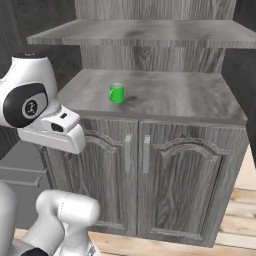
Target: There is a tray on the dining counter. Grab the cup, mug, and pitcher and place them on the tray. The pitcher may be placed next to the tray if it cannot fit the tray.
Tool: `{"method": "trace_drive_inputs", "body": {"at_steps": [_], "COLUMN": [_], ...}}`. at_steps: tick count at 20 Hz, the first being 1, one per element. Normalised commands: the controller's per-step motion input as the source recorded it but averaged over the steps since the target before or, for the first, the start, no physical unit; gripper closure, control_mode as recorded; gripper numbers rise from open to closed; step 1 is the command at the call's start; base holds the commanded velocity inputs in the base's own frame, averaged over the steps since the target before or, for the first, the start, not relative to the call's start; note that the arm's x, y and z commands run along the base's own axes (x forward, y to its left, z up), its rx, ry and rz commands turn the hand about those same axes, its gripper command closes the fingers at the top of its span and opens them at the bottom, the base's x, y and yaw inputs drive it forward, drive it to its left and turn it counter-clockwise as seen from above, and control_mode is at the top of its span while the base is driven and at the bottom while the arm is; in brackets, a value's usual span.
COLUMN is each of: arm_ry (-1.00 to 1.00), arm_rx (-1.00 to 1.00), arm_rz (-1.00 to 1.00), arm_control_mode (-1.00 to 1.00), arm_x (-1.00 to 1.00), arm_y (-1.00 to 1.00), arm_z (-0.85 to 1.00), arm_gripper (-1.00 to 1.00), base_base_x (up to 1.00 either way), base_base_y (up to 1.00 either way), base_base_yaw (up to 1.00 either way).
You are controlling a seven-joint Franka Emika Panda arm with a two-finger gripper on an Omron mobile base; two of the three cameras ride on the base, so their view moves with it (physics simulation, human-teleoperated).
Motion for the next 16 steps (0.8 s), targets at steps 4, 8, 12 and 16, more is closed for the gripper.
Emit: {"method": "trace_drive_inputs", "body": {"at_steps": [4, 8, 12, 16], "arm_ry": [0.00, -0.04, -0.27, -0.34], "arm_rx": [0.00, 0.00, 0.00, 0.00], "arm_rz": [0.00, 0.00, 0.00, 0.00], "arm_control_mode": [1.00, -1.00, -1.00, -1.00], "arm_x": [0.00, 0.09, 0.01, 0.02], "arm_y": [0.00, 0.07, 0.17, 0.11], "arm_z": [0.00, 0.00, 0.00, 0.00], "arm_gripper": [-1.00, -1.00, -1.00, -1.00], "base_base_x": [0.40, 0.18, 0.00, 0.00], "base_base_y": [0.21, 0.10, 0.00, 0.00], "base_base_yaw": [0.00, 0.00, 0.00, 0.00]}}
